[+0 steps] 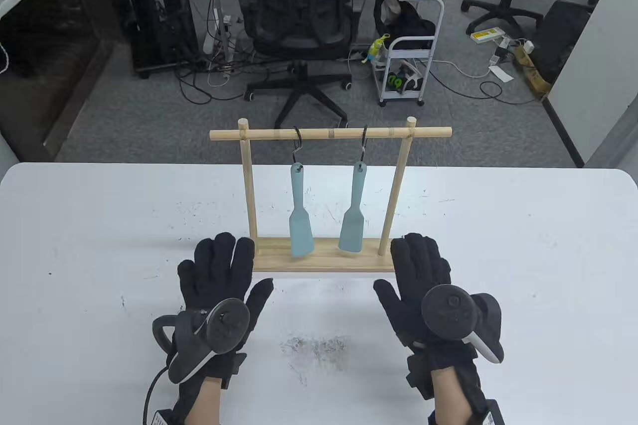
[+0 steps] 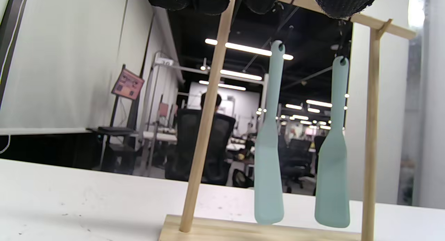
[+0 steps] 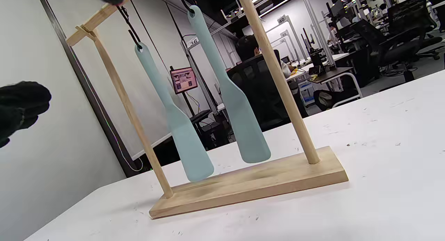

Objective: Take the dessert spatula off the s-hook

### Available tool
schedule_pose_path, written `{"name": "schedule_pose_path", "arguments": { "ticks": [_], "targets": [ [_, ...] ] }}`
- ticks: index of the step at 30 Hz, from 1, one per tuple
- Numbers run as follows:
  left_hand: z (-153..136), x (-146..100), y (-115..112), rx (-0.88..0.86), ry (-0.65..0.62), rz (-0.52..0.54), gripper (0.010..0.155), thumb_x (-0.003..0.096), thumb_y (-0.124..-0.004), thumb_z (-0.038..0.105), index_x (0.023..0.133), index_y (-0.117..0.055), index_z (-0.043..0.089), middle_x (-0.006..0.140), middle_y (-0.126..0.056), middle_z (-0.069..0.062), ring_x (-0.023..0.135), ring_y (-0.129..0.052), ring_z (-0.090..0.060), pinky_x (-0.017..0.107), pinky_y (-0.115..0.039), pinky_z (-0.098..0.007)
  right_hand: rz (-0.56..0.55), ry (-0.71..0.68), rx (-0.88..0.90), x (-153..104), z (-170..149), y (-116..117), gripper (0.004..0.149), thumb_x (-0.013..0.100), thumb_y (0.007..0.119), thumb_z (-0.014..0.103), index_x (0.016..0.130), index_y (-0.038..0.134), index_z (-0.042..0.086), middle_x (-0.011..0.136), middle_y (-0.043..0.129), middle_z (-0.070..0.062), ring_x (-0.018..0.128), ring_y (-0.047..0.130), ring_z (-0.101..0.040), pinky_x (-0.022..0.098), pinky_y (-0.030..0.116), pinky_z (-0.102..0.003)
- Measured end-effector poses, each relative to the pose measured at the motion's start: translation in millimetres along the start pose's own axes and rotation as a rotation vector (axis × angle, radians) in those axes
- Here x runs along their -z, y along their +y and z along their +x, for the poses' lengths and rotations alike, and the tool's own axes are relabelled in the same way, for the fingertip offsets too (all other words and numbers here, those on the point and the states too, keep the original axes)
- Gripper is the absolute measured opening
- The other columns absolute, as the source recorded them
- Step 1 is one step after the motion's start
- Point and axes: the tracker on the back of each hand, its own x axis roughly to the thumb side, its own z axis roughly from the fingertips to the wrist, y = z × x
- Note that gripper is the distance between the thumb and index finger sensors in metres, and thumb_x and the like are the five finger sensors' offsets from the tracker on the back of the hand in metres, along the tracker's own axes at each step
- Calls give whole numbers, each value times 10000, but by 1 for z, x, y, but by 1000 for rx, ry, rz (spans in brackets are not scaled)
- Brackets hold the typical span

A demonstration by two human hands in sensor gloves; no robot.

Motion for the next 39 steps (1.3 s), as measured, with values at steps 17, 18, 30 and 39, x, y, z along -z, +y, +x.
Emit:
{"name": "schedule_pose_path", "arguments": {
  "ticks": [17,18,30,39],
  "targets": [
    [0,1,-2,-9,-5,-13,783,570,-610,682,1243,-418,332,1328,-429,-100,1201,-434,-443,814,-424,-703,-8,44,44,2,-7,-1,767,524,673,554,1127,386,177,1189,349,-170,1075,354,-460,741,380,-619],
    [1,1,-2,-10,-7,-11,783,570,-610,682,1243,-417,332,1328,-431,-101,1201,-433,-445,815,-424,-703,-11,48,46,2,-7,-1,765,524,674,553,1126,389,176,1188,357,-171,1074,368,-460,742,390,-615],
    [-1,-3,5,-18,-12,14,780,570,-611,681,1242,-433,328,1325,-440,-112,1197,-443,-450,811,-431,-705,-65,130,223,25,-8,12,761,527,713,539,1120,400,179,1140,525,-167,1013,599,-430,712,544,-569],
    [-2,-3,5,-45,-17,10,784,570,-610,682,1243,-424,326,1325,-438,-113,1199,-441,-448,812,-433,-704,-2,151,422,85,-1,26,776,525,717,522,1112,349,173,1141,467,-169,1014,571,-428,712,532,-563]
  ]
}}
